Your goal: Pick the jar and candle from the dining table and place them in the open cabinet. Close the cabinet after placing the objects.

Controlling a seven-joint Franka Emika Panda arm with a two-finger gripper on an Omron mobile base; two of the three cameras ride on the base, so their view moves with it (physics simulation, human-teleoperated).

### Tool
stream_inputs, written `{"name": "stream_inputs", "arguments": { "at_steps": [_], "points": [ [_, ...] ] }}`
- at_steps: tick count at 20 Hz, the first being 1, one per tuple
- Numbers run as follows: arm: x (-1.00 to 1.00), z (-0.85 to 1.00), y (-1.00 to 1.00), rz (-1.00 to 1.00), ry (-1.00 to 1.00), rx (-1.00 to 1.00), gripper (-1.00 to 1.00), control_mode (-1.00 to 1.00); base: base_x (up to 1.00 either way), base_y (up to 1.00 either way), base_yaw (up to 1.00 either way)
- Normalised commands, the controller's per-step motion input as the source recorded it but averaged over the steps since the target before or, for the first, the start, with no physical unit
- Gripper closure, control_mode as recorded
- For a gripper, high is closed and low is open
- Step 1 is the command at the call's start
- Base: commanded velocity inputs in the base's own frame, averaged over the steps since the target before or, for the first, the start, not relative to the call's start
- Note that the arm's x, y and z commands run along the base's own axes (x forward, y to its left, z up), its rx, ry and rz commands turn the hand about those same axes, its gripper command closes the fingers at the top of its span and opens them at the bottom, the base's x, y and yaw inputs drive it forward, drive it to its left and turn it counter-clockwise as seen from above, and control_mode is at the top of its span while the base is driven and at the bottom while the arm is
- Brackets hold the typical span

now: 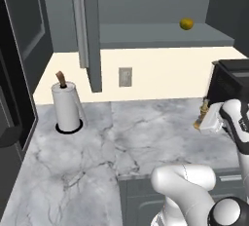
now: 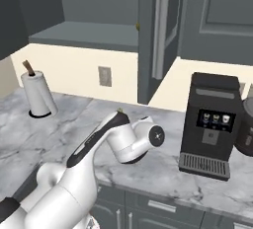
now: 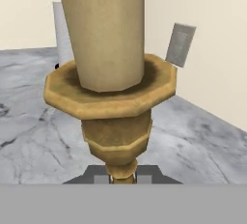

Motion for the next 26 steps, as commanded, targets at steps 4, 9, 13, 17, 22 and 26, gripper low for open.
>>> {"name": "stream_inputs", "arguments": {
  "at_steps": [4,9,13,17,22,26],
  "points": [
    [0.0,0.0,0.0,0.0,0.0,0.0,1.0,1.0,0.64,0.39,-0.25],
    [0.0,0.0,0.0,0.0,0.0,0.0,1.0,1.0,0.08,0.22,-0.06],
    [-0.03,0.0,0.01,0.0,0.0,0.0,1.0,-1.0,0.0,0.0,0.0],
    [-0.25,0.0,0.56,-0.09,0.0,0.0,1.0,-1.0,0.0,0.0,0.0],
    [-0.17,0.0,0.8,-0.15,0.0,0.0,1.0,-1.0,0.0,0.0,0.0],
    [-0.24,0.11,0.42,-0.15,-0.01,0.0,1.0,-1.0,0.0,0.0,0.0]
  ]
}}
